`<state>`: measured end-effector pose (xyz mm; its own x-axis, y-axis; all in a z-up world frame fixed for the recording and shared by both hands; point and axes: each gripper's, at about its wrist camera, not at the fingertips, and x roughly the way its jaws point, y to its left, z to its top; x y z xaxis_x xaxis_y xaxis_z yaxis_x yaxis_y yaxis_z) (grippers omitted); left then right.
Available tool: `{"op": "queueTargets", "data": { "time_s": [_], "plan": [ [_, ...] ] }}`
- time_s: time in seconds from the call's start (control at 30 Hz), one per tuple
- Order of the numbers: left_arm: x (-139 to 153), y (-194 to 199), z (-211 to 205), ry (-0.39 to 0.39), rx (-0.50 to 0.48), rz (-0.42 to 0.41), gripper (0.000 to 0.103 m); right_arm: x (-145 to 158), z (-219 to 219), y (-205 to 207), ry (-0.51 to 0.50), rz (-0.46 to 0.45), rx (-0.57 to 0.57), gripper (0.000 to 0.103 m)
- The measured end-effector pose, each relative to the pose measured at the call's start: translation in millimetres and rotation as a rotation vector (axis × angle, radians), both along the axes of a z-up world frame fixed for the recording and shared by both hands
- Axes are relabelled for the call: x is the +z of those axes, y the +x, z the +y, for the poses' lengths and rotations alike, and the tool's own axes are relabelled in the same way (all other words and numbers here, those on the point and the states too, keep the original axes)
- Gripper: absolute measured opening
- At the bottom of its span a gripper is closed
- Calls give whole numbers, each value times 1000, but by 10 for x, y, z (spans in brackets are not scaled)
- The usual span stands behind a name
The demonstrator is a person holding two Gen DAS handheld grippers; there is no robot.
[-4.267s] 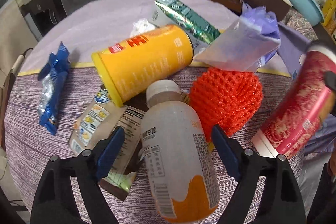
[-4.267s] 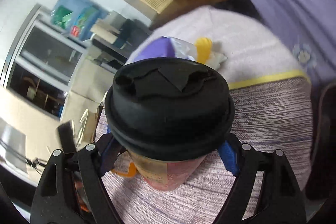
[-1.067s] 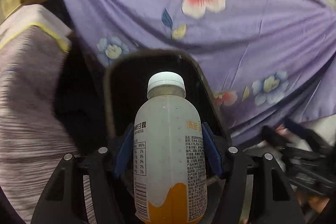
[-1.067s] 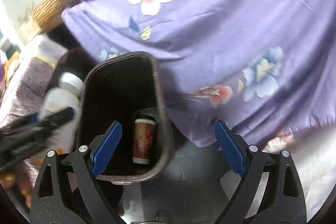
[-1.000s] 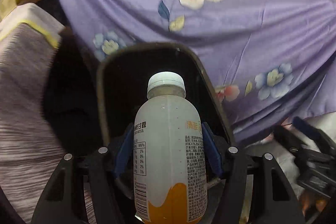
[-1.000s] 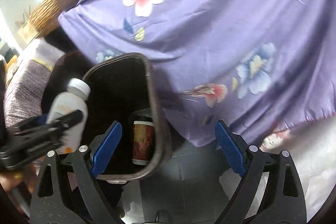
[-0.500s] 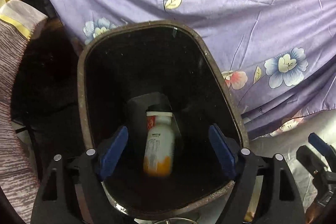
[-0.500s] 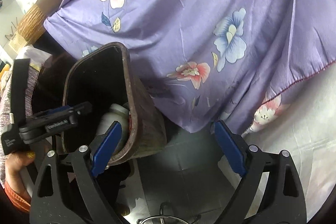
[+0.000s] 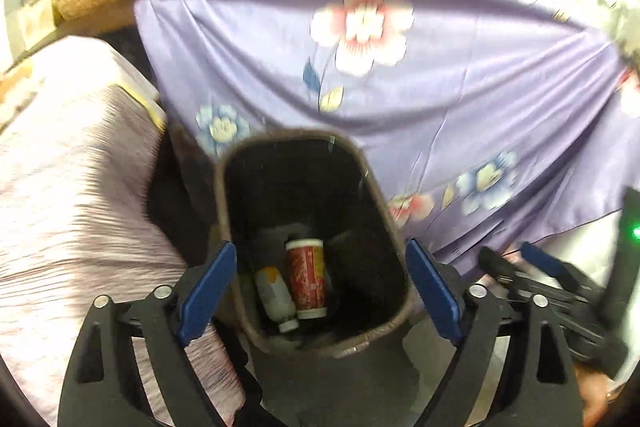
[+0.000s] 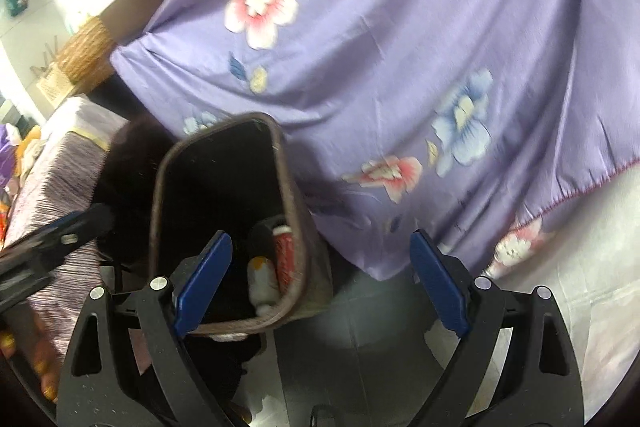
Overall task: Collect trash
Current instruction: 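Move both tools back over the table toward the remaining trash, then grasp the orange mesh scrubber with the right tool while the left tool grasps the yellow chip can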
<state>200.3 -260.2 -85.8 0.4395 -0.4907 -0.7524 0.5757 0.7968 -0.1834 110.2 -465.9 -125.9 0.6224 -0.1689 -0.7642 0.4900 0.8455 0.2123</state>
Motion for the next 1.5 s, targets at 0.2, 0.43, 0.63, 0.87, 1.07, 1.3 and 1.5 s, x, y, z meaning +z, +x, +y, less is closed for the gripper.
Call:
{"op": "queueTargets", "data": {
  "time_s": [0.2,0.43,0.63,0.87,1.07,1.3,1.5],
  "plan": [
    [513,-320,548,-26,28,-142,94,171,523,178,-14,-91,122,89],
    [771,-421,1508,-7,184,-207,97,532,1308,509,7,-167,355,89],
    [805,-434,2455,79,364,-254,97,731,2126,804,42,-194,584,89],
    [757,-319,3513,159,561,-249,97,917,3028,1137,46,-207,783,89],
    [765,-86,4038,193,591,-236,97,1096,3578,1435,37,-233,888,89],
    [793,161,4167,214,496,-281,97,1045,4176,2031,3,-163,965,79],
    [717,378,4231,217,451,-254,97,872,4370,2413,20,-119,961,71]
  ]
}}
